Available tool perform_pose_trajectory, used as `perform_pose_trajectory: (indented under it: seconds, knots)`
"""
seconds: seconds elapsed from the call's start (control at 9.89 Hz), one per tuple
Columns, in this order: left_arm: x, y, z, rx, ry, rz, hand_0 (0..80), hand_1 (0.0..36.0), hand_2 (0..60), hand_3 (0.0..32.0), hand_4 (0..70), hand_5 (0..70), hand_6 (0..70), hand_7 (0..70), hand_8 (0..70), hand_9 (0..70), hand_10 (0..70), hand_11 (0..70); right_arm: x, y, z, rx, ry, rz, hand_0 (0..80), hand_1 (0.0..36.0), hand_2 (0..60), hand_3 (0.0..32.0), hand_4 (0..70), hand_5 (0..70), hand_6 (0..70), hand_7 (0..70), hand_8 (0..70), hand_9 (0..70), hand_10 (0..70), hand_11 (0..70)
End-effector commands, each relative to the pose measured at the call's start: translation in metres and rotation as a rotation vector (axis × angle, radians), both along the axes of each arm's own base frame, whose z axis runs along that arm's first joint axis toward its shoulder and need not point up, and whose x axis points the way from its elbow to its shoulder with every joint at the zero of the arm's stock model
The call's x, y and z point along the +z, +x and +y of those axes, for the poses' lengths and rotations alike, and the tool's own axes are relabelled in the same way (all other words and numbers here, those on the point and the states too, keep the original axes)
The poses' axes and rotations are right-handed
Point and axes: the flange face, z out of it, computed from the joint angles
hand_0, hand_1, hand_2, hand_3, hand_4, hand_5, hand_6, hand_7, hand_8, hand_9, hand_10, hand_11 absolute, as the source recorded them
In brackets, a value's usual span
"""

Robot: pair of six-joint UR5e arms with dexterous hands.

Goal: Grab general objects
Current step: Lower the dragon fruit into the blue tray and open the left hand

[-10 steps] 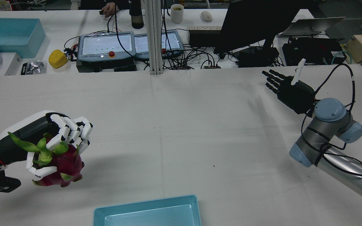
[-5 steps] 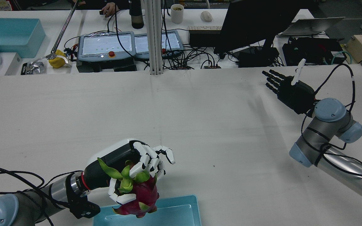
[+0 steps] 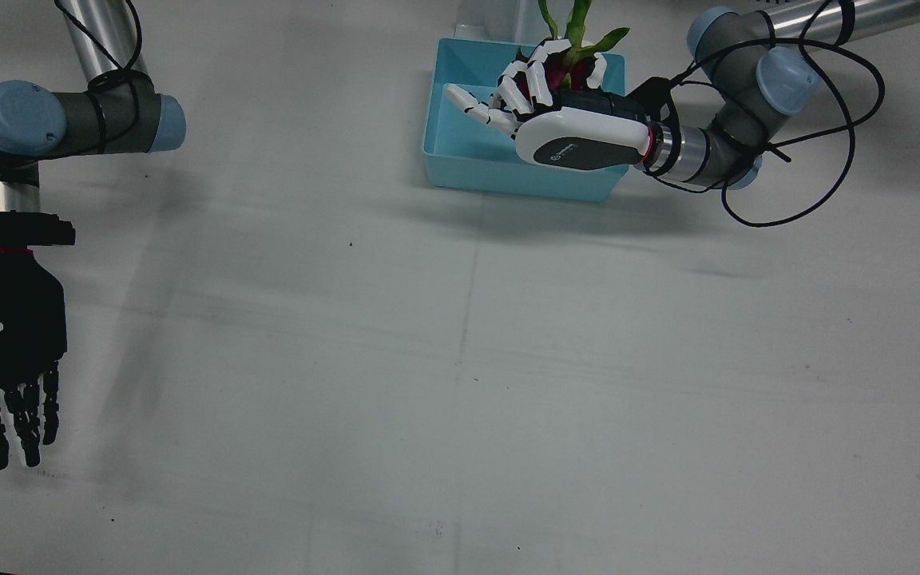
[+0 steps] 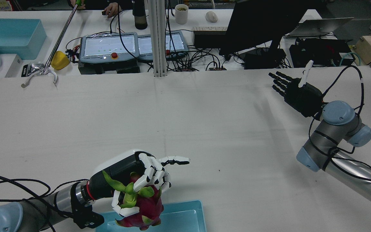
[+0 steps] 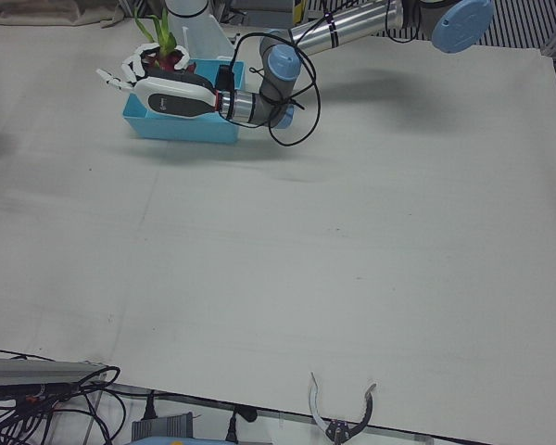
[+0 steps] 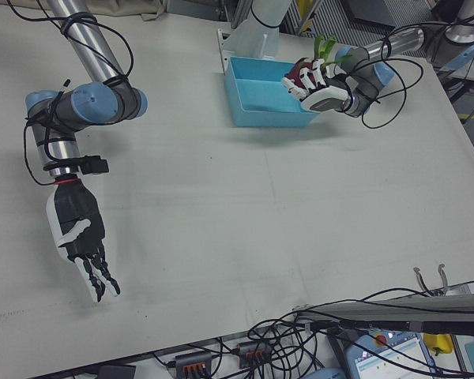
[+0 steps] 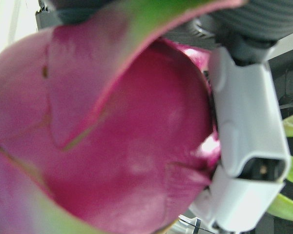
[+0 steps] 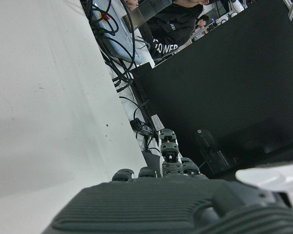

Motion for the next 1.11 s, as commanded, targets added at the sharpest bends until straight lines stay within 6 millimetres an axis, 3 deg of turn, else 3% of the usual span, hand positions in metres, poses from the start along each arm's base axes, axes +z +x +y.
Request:
perform_pose_trajectory:
  seconds: [0.0, 0.1, 0.2, 0.3, 0.4, 0.51, 0.61, 0.71, 0.81, 0.91, 1.01]
  knots:
    - [-0.003, 0.001, 0.005, 0.037, 0.070, 0.022, 47.0, 19.7, 46.4, 14.6, 21.6, 1.8, 20.4, 70.0, 3.0, 18.6, 0.0, 0.0, 0.000, 0.000, 0.000, 0.000, 0.000, 0.000, 0.0, 0.0, 0.0, 0.0, 0.0, 0.0, 0.0, 0.0, 0.0, 0.0, 0.0, 0.0]
    - [0.001, 0.003, 0.005, 0.039, 0.068, 0.018, 37.0, 10.1, 29.0, 21.8, 8.1, 0.0, 9.8, 70.0, 0.9, 17.7, 0.0, 0.0, 0.000, 0.000, 0.000, 0.000, 0.000, 0.000, 0.0, 0.0, 0.0, 0.0, 0.0, 0.0, 0.0, 0.0, 0.0, 0.0, 0.0, 0.0]
    - [0.003, 0.004, 0.005, 0.039, 0.067, 0.015, 23.3, 3.4, 11.4, 26.0, 0.5, 0.0, 4.8, 70.0, 0.1, 17.6, 0.0, 0.0, 0.000, 0.000, 0.000, 0.000, 0.000, 0.000, 0.0, 0.0, 0.0, 0.0, 0.0, 0.0, 0.0, 0.0, 0.0, 0.0, 0.0, 0.0]
    - [0.005, 0.004, 0.004, 0.039, 0.065, 0.012, 3.2, 0.0, 0.0, 29.8, 0.0, 0.0, 0.1, 70.0, 0.0, 16.9, 0.0, 0.0, 0.000, 0.000, 0.000, 0.000, 0.000, 0.000, 0.0, 0.0, 0.0, 0.0, 0.0, 0.0, 0.0, 0.0, 0.0, 0.0, 0.0, 0.0]
    - [0.004, 0.005, 0.004, 0.039, 0.067, 0.015, 0.0, 0.0, 0.0, 32.0, 0.0, 0.0, 0.0, 70.0, 0.0, 16.1, 0.0, 0.0, 0.000, 0.000, 0.000, 0.000, 0.000, 0.000, 0.0, 0.0, 0.0, 0.0, 0.0, 0.0, 0.0, 0.0, 0.0, 0.0, 0.0, 0.0]
    - [0.003, 0.004, 0.004, 0.039, 0.067, 0.016, 0.0, 0.0, 0.0, 32.0, 0.0, 0.0, 0.0, 70.0, 0.0, 13.4, 0.0, 0.0, 0.000, 0.000, 0.000, 0.000, 0.000, 0.000, 0.0, 0.0, 0.0, 0.0, 0.0, 0.0, 0.0, 0.0, 0.0, 0.0, 0.0, 0.0]
    - [0.003, 0.003, 0.003, 0.036, 0.068, 0.017, 14.0, 0.0, 0.0, 32.0, 0.0, 0.0, 0.0, 70.0, 0.0, 13.1, 0.0, 0.0, 0.000, 0.000, 0.000, 0.000, 0.000, 0.000, 0.0, 0.0, 0.0, 0.0, 0.0, 0.0, 0.0, 0.0, 0.0, 0.0, 0.0, 0.0]
    - [0.005, 0.003, 0.002, 0.034, 0.067, 0.015, 16.4, 0.0, 0.0, 32.0, 0.0, 0.0, 0.0, 70.0, 0.0, 13.3, 0.0, 0.0, 0.000, 0.000, 0.000, 0.000, 0.000, 0.000, 0.0, 0.0, 0.0, 0.0, 0.0, 0.0, 0.0, 0.0, 0.0, 0.0, 0.0, 0.0]
    - [0.012, 0.003, -0.001, 0.028, 0.063, 0.008, 0.0, 0.0, 0.0, 32.0, 0.0, 0.0, 0.0, 70.0, 0.0, 17.6, 0.0, 0.0, 0.000, 0.000, 0.000, 0.000, 0.000, 0.000, 0.0, 0.0, 0.0, 0.0, 0.0, 0.0, 0.0, 0.0, 0.0, 0.0, 0.0, 0.0]
    - [0.054, -0.006, -0.010, 0.002, 0.033, -0.067, 22.4, 7.9, 37.4, 20.8, 20.1, 0.4, 18.3, 70.0, 2.6, 18.6, 0.0, 0.0, 0.000, 0.000, 0.000, 0.000, 0.000, 0.000, 0.0, 0.0, 0.0, 0.0, 0.0, 0.0, 0.0, 0.0, 0.0, 0.0, 0.0, 0.0]
    - [0.097, -0.051, -0.043, -0.090, -0.021, -0.131, 47.9, 20.3, 60.0, 0.2, 70.0, 13.4, 69.4, 70.0, 18.5, 22.6, 33.5, 46.3, 0.000, 0.000, 0.000, 0.000, 0.000, 0.000, 0.0, 0.0, 0.0, 0.0, 0.0, 0.0, 0.0, 0.0, 0.0, 0.0, 0.0, 0.0]
